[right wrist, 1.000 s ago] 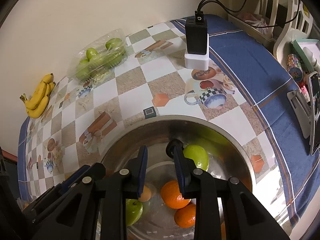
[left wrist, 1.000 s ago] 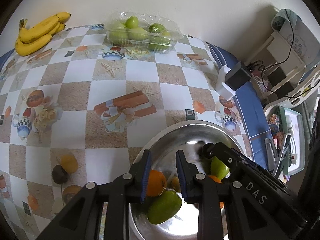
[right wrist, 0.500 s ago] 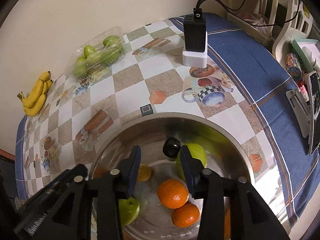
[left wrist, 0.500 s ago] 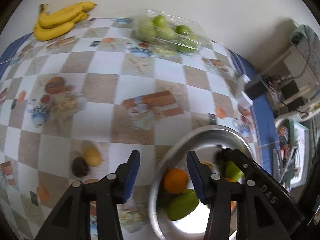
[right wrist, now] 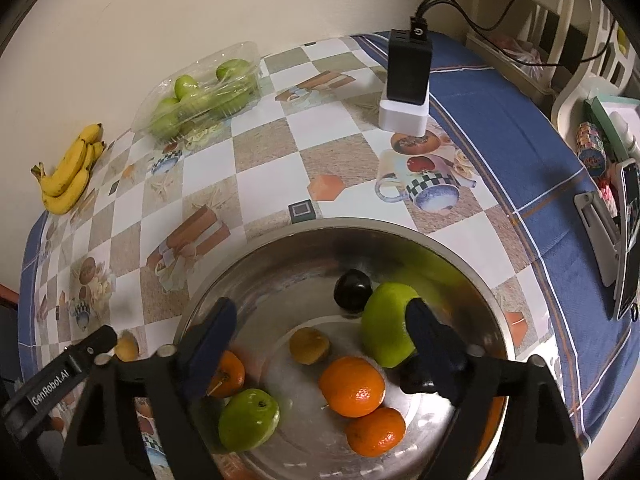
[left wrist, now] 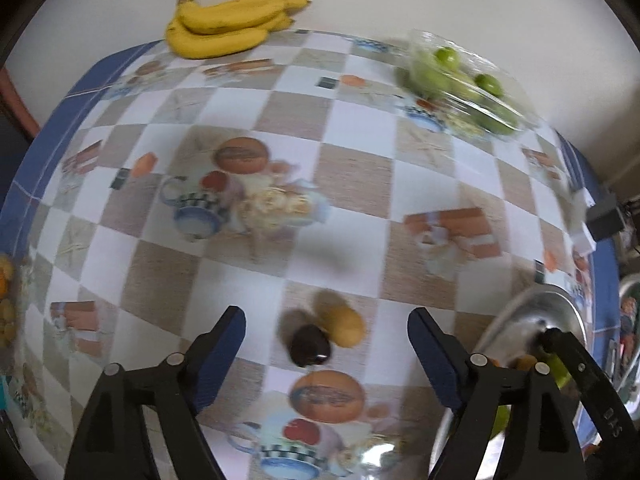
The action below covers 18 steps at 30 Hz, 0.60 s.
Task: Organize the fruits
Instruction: 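Move left gripper to the black plum on the table while right gripper reaches the small yellow fruit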
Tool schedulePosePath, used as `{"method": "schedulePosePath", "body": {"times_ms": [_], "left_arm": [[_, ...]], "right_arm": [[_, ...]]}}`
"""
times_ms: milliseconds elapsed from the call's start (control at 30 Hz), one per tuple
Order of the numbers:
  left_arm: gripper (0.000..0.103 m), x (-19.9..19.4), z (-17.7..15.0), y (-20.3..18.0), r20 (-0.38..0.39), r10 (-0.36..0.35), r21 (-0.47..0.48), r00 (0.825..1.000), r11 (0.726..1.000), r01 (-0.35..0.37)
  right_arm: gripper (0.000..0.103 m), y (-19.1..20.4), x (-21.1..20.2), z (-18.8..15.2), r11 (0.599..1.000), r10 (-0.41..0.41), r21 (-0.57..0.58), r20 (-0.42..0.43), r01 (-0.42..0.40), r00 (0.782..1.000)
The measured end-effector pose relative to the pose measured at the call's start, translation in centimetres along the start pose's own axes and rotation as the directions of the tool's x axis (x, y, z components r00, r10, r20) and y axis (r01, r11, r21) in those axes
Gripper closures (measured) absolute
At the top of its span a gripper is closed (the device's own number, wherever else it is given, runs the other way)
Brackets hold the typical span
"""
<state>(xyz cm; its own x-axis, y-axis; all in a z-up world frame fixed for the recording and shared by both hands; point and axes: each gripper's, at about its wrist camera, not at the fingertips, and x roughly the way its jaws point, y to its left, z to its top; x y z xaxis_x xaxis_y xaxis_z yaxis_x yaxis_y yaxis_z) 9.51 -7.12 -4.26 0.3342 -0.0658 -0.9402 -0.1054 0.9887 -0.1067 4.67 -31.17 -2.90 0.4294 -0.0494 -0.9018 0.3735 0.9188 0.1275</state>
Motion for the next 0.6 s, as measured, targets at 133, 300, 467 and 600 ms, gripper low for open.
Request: {"method": "schedulePosePath", "body": {"times_ms": [133,300,467,600], "left_arm": [[0.005,-0.2,0.4,1.1,0.016,0.026,-0.007,1.0,1.0,-0.026],[0.0,-0.4,0.9,2.1,0.035,0.048,-0.003,0.998,0.999,-0.048],[0.0,-0.6,1.2,3.1,0.051,0.074,0.002,0.996,0.997,-0.074],[0.0,-0.8,1.2,3.8,0.064,0.092,0.016,0.994,0.996,-0.093]], "right_arm": [[0.014,0.6,0.2,-0.2,1.0,-0.008,-0.021,0.0,0.008,1.0],[0.011,1.3,0.1,-0.3,0.999,-0.004,-0.036,0.016,0.005,1.0],[0.0,2.1,0.0,-0.5,0.998,-0.009,-0.056,0.034,0.011,0.999],[0.0,2.8,0.0,-0.7,0.997,-0.011,-0.071,0.041,0.014,0.999]]}}
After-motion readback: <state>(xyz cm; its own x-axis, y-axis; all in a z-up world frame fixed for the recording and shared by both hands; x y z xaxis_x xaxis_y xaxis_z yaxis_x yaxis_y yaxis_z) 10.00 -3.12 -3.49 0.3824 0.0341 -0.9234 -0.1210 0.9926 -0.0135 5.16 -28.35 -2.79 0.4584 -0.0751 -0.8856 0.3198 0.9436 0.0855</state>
